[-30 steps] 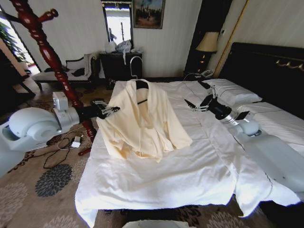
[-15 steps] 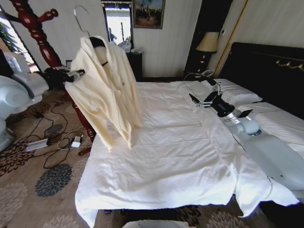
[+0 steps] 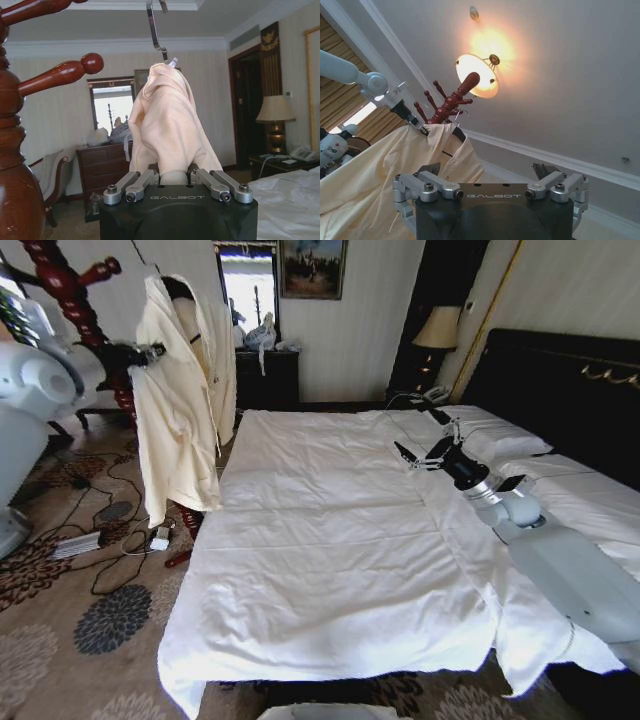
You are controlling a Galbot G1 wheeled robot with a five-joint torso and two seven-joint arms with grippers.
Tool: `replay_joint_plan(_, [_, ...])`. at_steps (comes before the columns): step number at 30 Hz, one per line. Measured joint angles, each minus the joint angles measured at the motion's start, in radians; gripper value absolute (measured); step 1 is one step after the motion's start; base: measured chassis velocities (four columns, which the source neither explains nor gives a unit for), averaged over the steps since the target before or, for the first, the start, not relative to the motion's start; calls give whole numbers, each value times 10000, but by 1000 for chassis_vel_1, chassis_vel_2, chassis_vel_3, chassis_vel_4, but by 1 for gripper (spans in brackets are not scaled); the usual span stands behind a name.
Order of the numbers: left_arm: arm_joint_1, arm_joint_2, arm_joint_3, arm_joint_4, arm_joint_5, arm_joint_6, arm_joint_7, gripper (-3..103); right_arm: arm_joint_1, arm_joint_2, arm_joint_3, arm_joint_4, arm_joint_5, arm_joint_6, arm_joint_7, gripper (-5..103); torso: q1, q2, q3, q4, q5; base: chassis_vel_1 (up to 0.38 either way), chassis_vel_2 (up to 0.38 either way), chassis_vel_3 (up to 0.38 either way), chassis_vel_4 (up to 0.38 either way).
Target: Pick up the clothes from the bed and hang them on the clothes hanger.
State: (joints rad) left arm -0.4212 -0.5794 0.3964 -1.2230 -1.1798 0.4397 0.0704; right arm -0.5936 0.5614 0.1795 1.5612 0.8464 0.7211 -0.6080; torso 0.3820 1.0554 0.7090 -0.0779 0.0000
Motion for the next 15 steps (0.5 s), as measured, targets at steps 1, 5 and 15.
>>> replay_joint_plan(1, [0,0,0,0,0,0,0,22,0,0,0,0,0,0,0,100,0,0,0,0,0,0,0,0,0])
replay_joint_plan(5, [-48,-397,-83,228,-102,320,-767,22,-12,-11,18,-256,11,152,-143,100,1,-1,0,-1,0,0,0,0,0])
replay_joint_plan(15, [766,-492,-1250,-393,-543,1230,-2643,22,49,38,-52,-661,26,356,-311,100,0,1,0,0,0,0,0,0,0])
